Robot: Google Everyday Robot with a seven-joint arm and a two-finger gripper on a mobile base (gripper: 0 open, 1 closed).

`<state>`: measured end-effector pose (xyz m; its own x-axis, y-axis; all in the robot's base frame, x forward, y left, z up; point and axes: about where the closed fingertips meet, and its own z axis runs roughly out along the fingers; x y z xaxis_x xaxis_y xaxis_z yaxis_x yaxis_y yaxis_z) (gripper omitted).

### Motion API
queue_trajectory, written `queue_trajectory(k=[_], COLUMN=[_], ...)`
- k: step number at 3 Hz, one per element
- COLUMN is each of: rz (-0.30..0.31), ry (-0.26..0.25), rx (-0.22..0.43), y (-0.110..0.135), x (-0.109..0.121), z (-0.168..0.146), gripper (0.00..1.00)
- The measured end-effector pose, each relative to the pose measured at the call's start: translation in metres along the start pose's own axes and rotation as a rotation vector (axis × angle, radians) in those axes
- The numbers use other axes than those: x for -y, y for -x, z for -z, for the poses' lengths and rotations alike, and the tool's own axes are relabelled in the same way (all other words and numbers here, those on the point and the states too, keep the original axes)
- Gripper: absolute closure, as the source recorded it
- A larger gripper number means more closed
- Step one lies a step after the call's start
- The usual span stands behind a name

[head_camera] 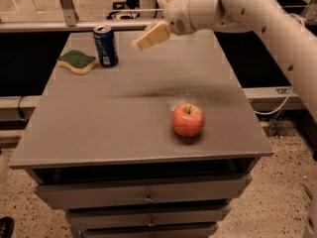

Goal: Move pepsi can near sponge

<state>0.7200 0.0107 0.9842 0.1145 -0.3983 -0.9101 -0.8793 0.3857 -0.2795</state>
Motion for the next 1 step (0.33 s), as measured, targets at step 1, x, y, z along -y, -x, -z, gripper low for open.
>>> queue_trajectory(k=[1], rz=[0.006], ry=[-0.009], rx=[-0.004], y=[0.0035], x=[-0.0004], z=[0.0087], gripper=[0.0])
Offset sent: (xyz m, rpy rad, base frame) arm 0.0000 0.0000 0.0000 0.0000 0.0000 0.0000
